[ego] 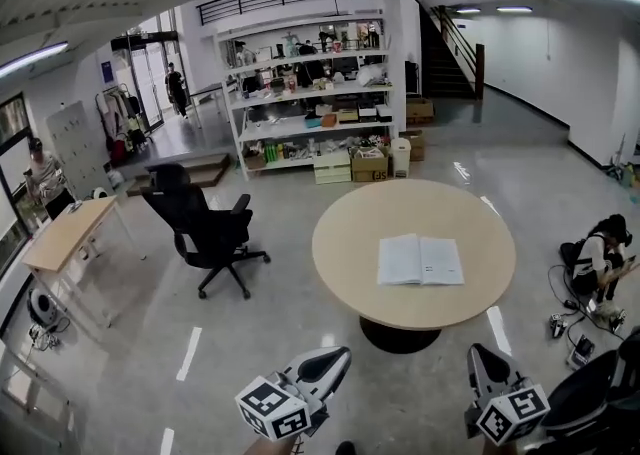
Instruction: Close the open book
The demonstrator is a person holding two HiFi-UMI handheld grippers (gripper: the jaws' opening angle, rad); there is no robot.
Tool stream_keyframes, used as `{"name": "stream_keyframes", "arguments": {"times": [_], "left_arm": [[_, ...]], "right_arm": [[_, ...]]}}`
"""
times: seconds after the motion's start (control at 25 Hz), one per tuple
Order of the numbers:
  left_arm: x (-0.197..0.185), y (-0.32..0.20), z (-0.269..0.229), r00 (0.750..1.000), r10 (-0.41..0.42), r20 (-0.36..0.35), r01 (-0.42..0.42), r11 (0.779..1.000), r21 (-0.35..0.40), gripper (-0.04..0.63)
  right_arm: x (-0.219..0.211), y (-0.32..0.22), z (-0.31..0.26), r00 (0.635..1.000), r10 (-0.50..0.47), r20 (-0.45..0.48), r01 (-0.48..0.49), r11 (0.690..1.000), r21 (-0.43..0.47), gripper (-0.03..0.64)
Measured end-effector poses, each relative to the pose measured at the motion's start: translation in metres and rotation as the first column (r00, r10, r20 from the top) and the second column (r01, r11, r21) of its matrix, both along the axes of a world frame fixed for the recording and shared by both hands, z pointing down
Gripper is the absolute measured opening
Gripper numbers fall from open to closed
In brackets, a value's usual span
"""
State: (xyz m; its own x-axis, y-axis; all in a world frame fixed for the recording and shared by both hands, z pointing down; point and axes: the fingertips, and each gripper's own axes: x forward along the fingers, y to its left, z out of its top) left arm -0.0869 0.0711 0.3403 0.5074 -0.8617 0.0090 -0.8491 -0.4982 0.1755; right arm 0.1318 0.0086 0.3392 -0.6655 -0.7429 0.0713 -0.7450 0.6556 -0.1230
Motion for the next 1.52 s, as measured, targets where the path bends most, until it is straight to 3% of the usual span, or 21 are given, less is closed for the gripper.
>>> {"name": "stream_keyframes", "arguments": {"times": [0.24,0.44,0.6,1.16,1.52], "left_arm": [[-0.039,-0.079,-0.003,0.998,0.056,0.018,-0.057,0.998,0.02,-0.015],[-0.054,-0.136,0.001,0.998,0.07,-0.003,-0.07,0.997,0.012,-0.015],[-0.061,-0.189,0.004,0.997,0.073,-0.01,-0.073,0.997,0.011,-0.015],[-0.053,-0.376,0.007,0.999,-0.035,-0.012,0.035,0.999,-0.029,-0.015],[-0.072,-0.43,0.008,0.999,-0.045,-0.006,0.044,0.998,-0.052,-0.015]], "right_arm": [[-0.039,-0.072,-0.003,0.999,0.052,0.012,-0.052,0.999,0.003,-0.002],[-0.064,-0.121,0.003,1.0,0.027,0.0,-0.027,1.0,-0.005,-0.002],[-0.071,-0.179,0.017,0.999,0.053,0.0,-0.053,0.997,-0.061,-0.002],[-0.09,-0.379,0.008,0.991,-0.134,-0.019,0.133,0.991,-0.018,-0.002],[-0.122,-0.435,0.021,0.989,-0.148,0.01,0.148,0.985,-0.087,-0.002]]}}
